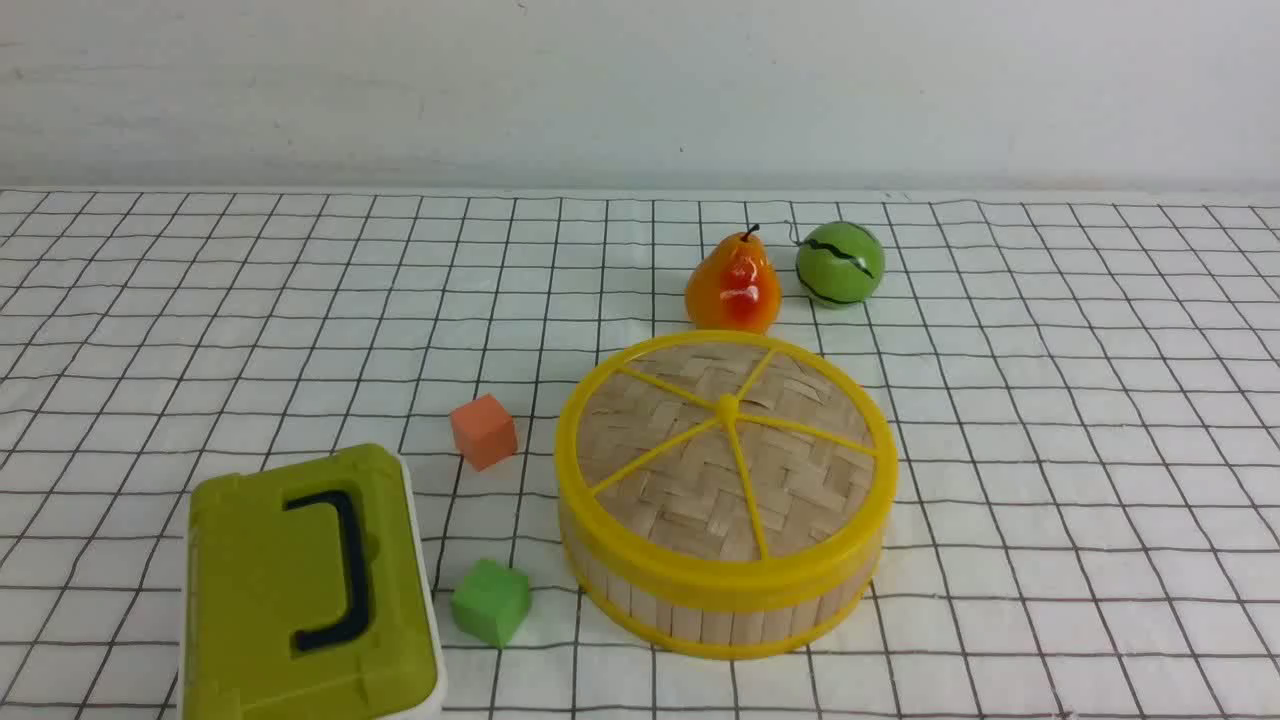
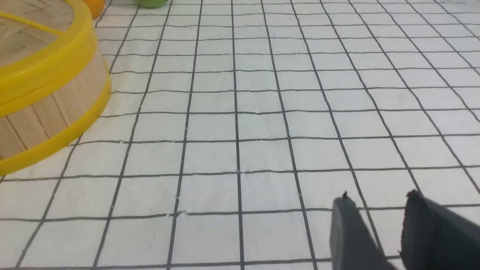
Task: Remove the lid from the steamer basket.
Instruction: Use the right arm to lift the lid of the steamer
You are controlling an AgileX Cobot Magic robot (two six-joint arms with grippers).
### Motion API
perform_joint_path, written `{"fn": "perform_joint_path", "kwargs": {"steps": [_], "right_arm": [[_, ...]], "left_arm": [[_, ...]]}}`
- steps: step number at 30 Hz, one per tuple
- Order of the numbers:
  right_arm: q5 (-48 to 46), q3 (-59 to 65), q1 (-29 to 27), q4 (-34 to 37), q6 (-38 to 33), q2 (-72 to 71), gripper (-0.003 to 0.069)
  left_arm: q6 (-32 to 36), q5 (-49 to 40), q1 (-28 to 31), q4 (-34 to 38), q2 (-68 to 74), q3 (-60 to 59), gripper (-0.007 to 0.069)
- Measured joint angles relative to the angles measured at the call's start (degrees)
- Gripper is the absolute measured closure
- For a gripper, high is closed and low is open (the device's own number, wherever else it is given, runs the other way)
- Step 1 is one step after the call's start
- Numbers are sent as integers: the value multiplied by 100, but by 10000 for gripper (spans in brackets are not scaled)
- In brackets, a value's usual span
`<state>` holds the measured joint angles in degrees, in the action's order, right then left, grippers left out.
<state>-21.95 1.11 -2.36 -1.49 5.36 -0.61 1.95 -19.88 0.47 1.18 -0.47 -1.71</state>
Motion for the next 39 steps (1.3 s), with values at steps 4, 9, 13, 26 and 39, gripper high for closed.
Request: {"fn": "perform_joint_path", "kwargs": {"steps": [4, 9, 13, 26, 39], "right_arm": [[0, 0, 0, 0, 0, 0, 440], [0, 0, 0, 0, 0, 0, 435], [0, 0, 0, 0, 0, 0, 429], [0, 0, 0, 0, 0, 0, 421], [0, 0, 0, 5, 0, 0, 421]], "left_arm": [[0, 0, 0, 0, 0, 0, 386], [0, 0, 0, 0, 0, 0, 386], [0, 0, 0, 0, 0, 0, 386], [0, 0, 0, 0, 0, 0, 386], [0, 0, 0, 0, 0, 0, 386]]}}
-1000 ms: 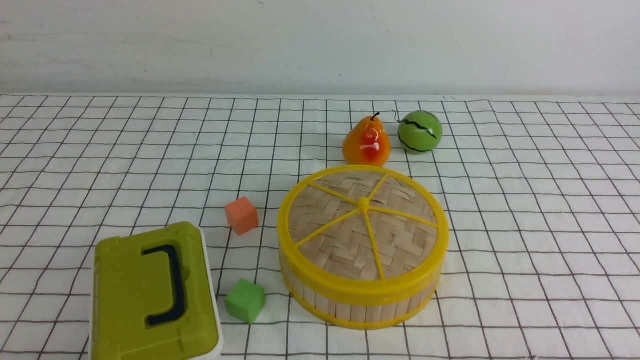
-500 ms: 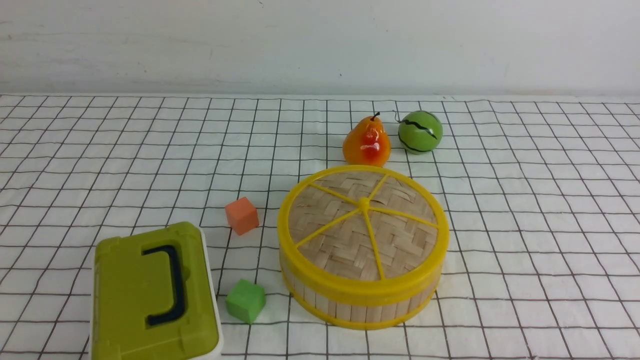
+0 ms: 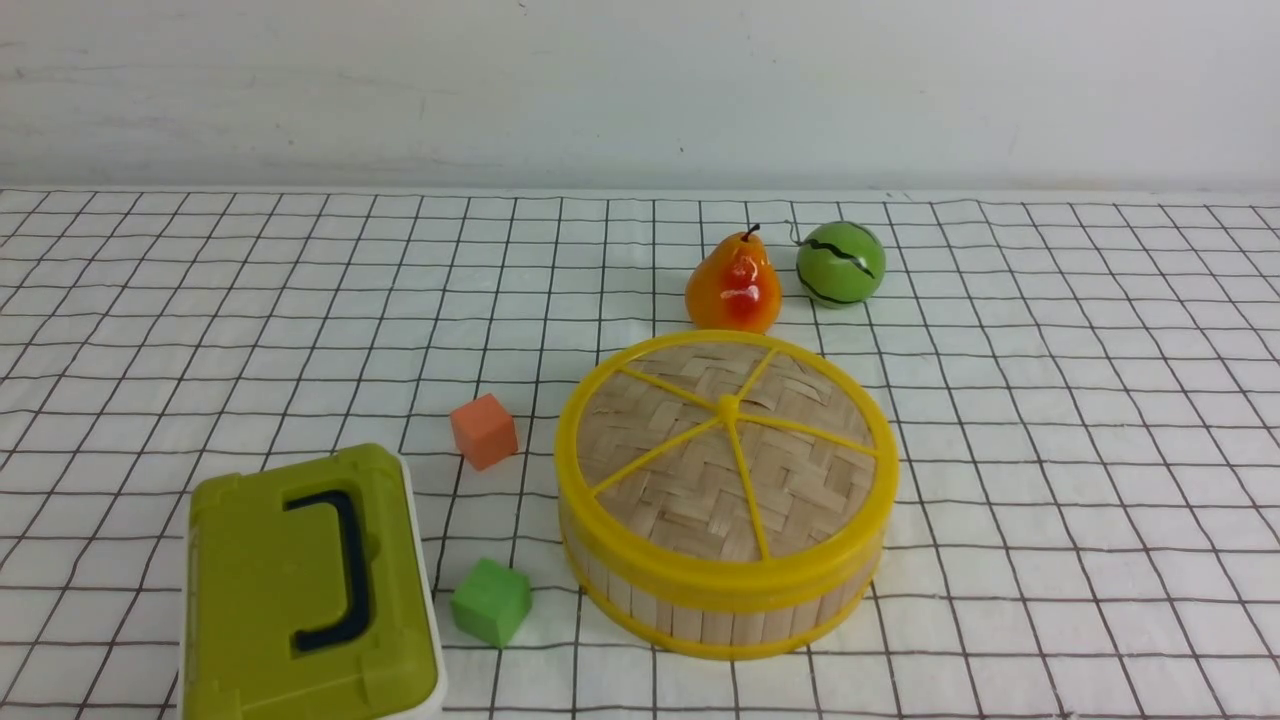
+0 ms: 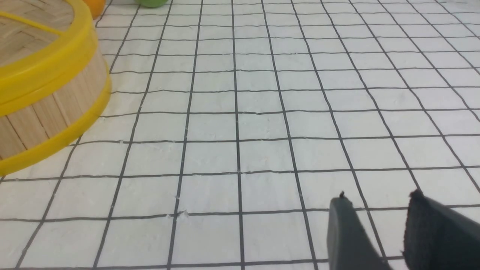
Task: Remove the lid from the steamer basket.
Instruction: Use the right arm to lift the lid of the steamer
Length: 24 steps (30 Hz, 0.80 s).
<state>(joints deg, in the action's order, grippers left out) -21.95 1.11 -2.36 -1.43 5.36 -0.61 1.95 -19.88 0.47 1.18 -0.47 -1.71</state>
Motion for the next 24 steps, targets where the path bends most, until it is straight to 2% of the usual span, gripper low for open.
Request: {"fn": "perform_joint_path", "kwargs": {"steps": [5, 10, 15, 19, 24], "right_arm": [[22, 0, 0, 577, 167, 0, 421], [127, 40, 0, 2820, 1020, 0, 421], [148, 45, 0, 4188, 1209, 0, 421], [169, 45, 0, 4884, 1221, 0, 421], [563, 45, 0, 4938, 773, 0, 421]], "left_arm": [[0, 0, 0, 0, 0, 0, 386], [0, 0, 0, 0, 0, 0, 386], [0, 0, 0, 0, 0, 0, 386], [0, 0, 0, 0, 0, 0, 386], [0, 0, 0, 0, 0, 0, 386]]}}
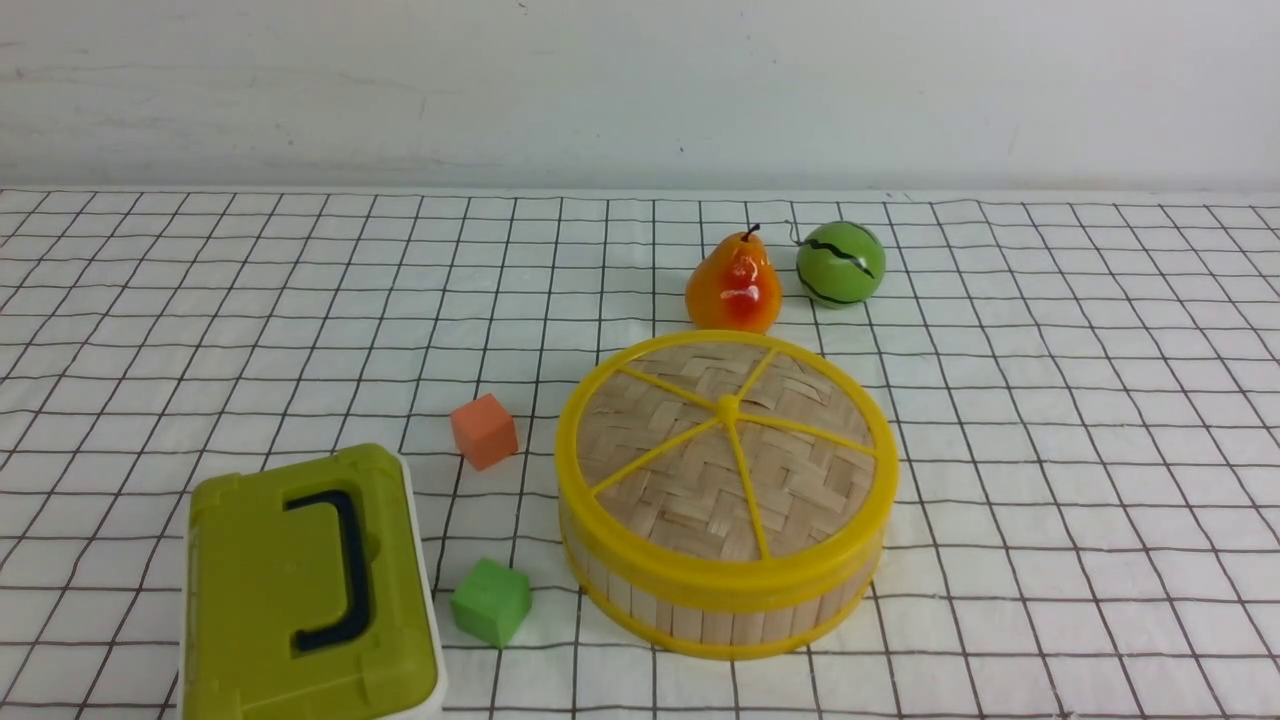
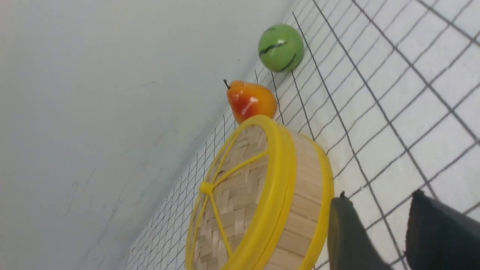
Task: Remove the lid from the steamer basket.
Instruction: Use the right arm to lift the lid of the steamer
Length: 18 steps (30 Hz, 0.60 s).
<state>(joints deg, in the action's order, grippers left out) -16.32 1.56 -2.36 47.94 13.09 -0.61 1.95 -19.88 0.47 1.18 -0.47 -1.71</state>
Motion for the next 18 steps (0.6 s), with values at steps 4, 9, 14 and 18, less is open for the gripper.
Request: {"fn": "perform_joint_path", "kwargs": {"steps": [4, 9, 14, 18], "right_arm": [[466, 0, 0, 87, -363, 0, 421], [929, 0, 0, 268, -580, 0, 421], [772, 0, 0, 120, -1765, 0, 421], [328, -76, 0, 108, -2286, 0, 431]], "left_arm": [[0, 0, 0, 0, 0, 0, 386], [0, 0, 0, 0, 0, 0, 386], [0, 0, 0, 0, 0, 0, 386], [0, 0, 0, 0, 0, 0, 386]]}}
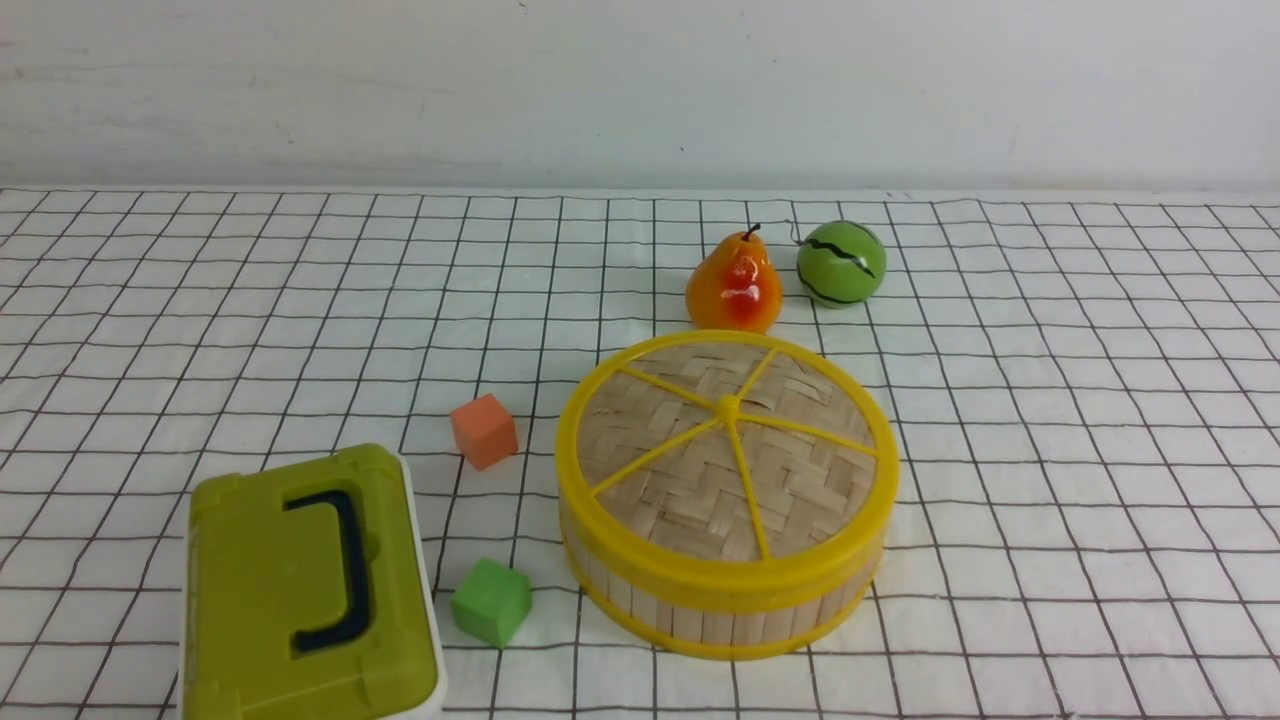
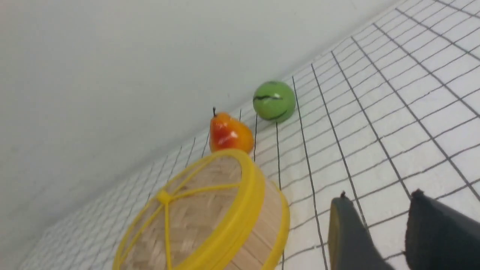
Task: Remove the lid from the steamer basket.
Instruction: Use the right arm to lift the lid of the steamer
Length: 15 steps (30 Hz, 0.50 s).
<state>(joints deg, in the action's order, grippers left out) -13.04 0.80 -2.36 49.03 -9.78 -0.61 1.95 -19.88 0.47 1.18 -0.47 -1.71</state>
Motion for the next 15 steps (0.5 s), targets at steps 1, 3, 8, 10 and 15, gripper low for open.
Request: {"fn": "perform_joint_path", "kwargs": {"steps": [1, 3, 8, 10, 15], "right_arm": [[-144, -74, 0, -8, -160, 0, 448], [-453, -302, 0, -22, -521, 17, 526], [-1236, -1209, 6, -204, -1417, 735, 679], [-1506, -1739, 55, -389, -1689, 1164, 683], [-2489, -3200, 406, -1145, -1843, 2249, 683]], "left_arm": [[0, 0, 0, 0, 0, 0, 386], [0, 0, 0, 0, 0, 0, 386], [0, 0, 0, 0, 0, 0, 386], [0, 0, 0, 0, 0, 0, 386], [0, 0, 0, 0, 0, 0, 386]]}}
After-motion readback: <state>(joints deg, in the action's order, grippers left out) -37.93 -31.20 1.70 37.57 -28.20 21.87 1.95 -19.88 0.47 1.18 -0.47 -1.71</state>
